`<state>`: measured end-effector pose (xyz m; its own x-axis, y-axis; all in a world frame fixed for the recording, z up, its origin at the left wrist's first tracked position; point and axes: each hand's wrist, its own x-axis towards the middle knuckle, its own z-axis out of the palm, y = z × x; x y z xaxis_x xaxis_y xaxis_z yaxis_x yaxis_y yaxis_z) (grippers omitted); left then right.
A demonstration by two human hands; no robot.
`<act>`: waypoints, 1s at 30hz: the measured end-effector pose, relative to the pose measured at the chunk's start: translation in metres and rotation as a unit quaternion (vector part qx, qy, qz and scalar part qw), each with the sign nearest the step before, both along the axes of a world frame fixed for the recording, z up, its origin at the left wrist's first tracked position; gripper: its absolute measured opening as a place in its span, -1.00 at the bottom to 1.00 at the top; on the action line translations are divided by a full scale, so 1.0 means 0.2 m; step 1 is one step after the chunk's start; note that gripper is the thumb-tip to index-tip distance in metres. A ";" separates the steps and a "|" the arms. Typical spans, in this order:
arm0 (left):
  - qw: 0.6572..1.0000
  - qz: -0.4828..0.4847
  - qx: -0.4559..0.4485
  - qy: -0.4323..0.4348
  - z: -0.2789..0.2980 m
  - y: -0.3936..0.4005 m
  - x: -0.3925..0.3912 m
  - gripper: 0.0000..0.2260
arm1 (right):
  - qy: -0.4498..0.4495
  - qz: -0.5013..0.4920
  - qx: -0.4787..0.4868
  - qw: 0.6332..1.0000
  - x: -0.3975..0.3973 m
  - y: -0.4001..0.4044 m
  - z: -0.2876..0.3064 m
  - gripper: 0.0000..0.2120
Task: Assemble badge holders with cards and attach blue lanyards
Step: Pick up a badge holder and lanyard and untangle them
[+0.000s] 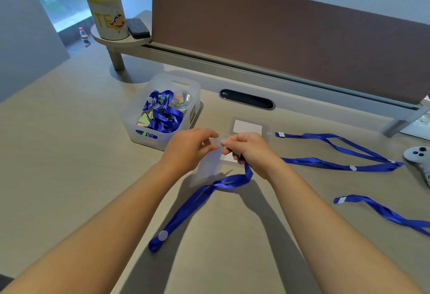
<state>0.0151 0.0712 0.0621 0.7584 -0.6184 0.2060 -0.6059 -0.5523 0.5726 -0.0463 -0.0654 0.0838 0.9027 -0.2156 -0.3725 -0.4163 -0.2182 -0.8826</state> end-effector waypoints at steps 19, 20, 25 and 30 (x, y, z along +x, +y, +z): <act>0.997 -0.008 -0.040 0.064 0.08 -0.01 0.01 -0.83 | -0.072 0.008 -0.100 0.992 -0.01 0.06 0.02 -0.88; 0.995 -0.005 -0.051 0.081 0.08 -0.01 0.01 -0.84 | -0.078 0.006 -0.105 0.991 -0.01 0.06 0.02 -0.89; 0.988 0.006 -0.083 0.134 0.08 -0.04 -0.01 -0.85 | -0.098 -0.003 -0.138 0.986 -0.02 0.06 0.03 -0.89; 0.967 0.032 -0.147 0.207 0.09 -0.06 -0.02 -0.87 | -0.107 -0.008 -0.159 0.981 -0.02 0.07 0.03 -0.89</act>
